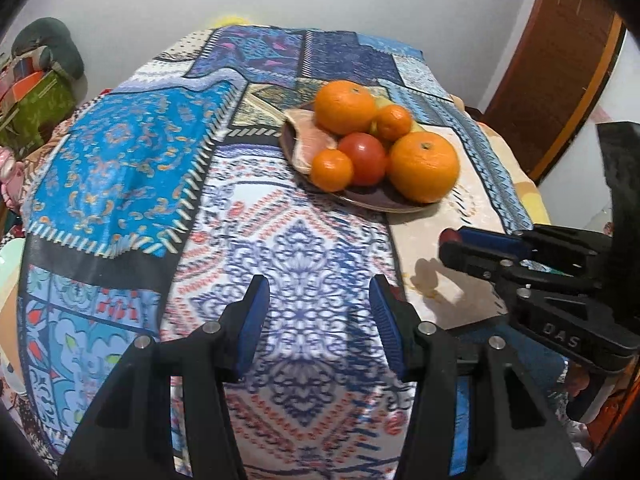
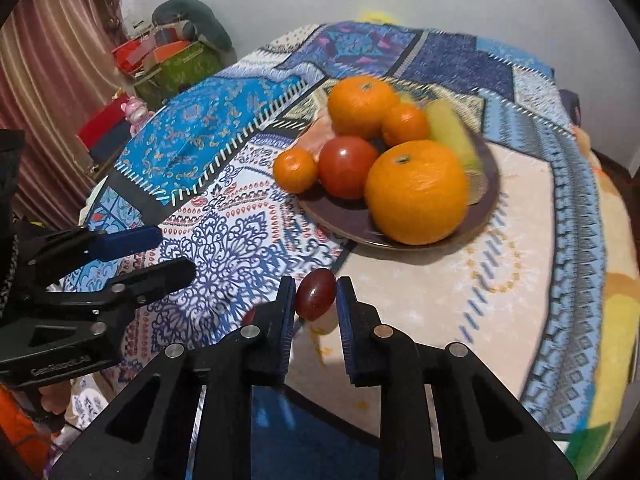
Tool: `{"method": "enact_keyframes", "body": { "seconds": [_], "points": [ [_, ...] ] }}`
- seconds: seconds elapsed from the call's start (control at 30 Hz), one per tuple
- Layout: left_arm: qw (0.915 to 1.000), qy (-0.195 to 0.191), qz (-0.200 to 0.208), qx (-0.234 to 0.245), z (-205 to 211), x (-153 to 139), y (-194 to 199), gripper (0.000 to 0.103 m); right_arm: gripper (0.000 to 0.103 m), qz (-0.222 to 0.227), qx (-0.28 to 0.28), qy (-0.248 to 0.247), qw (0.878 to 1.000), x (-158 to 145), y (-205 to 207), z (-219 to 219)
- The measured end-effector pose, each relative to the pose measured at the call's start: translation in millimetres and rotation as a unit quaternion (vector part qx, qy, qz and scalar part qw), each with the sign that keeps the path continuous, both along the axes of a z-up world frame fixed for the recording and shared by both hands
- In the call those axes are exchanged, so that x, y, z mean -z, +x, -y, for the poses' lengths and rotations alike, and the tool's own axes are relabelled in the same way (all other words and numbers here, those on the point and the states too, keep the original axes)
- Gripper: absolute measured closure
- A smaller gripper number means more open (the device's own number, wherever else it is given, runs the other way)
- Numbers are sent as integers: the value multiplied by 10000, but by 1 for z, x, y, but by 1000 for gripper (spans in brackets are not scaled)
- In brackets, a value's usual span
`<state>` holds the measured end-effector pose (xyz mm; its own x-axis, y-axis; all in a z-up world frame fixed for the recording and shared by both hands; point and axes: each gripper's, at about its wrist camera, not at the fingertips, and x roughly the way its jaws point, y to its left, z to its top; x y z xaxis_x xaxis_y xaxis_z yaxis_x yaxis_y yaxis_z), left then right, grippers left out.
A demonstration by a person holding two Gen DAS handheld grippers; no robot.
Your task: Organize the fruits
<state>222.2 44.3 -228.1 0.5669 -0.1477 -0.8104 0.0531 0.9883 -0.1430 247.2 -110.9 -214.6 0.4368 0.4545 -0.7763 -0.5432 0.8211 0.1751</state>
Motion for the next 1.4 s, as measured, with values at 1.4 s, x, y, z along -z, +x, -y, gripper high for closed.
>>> {"method": "enact_keyframes", "body": {
  "seconds": [1.4],
  "points": [
    [9996, -4, 5, 295, 48, 3, 58, 86, 84, 313, 652, 193, 9972, -2, 58, 67]
  ]
}}
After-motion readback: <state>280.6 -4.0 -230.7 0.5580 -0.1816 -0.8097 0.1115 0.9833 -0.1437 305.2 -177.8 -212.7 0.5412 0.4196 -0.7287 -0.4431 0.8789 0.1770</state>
